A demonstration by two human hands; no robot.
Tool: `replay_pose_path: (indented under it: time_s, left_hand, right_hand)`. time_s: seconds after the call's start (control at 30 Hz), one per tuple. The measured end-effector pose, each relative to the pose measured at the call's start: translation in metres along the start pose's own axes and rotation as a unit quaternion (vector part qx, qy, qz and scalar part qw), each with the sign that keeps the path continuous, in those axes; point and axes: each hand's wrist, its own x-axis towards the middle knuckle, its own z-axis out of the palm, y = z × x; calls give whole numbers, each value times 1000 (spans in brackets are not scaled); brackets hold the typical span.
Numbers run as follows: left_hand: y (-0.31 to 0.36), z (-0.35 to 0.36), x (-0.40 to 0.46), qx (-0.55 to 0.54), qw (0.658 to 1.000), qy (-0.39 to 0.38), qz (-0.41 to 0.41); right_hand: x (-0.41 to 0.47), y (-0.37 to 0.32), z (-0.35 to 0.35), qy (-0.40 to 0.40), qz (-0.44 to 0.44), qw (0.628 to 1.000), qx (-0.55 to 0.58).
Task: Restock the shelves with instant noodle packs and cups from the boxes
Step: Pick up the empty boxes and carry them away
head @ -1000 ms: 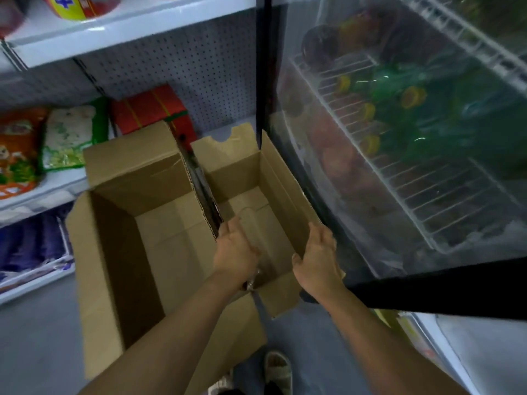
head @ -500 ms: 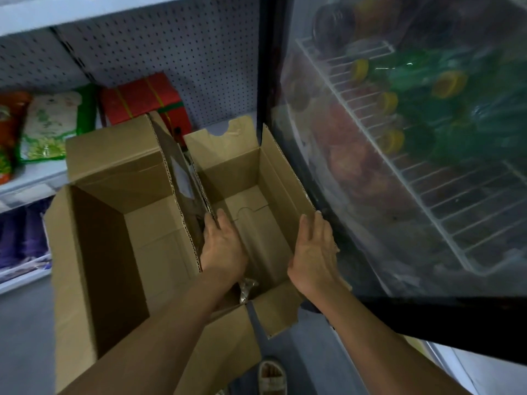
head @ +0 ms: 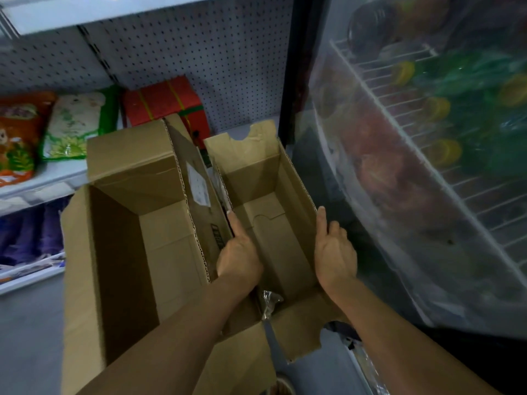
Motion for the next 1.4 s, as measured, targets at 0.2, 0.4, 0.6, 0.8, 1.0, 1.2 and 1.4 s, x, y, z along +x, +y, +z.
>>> replay_pose_path:
  time_s: [0.2, 0.4, 0.6, 0.8, 1.0, 1.2, 1.4]
  left_hand:
    - [5, -2, -4, 34, 999, 28, -11]
    - [13, -21, -24, -23, 999, 42, -7]
    - [32, -64, -63, -43, 996, 75, 5]
    - [51, -116, -113, -44, 989, 141, 9]
    - [66, -163, -167, -55, 978, 202, 23]
    - [66, -209, -212, -57, 955, 289, 17]
    - [54, -256, -245, -70, 935, 347, 9]
  right_hand:
    - [0, -1, 2, 28, -8, 999, -15]
    - [-9, -2, -18, 51, -12, 998, -44]
    - [-33, -2, -77, 126, -22, 990, -56]
    - [-65, -8, -152, 136, -52, 987, -70]
    - [-96, -9, -219, 172, -85, 981, -41]
    - [-125, -20, -282, 207, -101, 973, -11]
    - [-148, -47, -323, 242, -123, 962, 9]
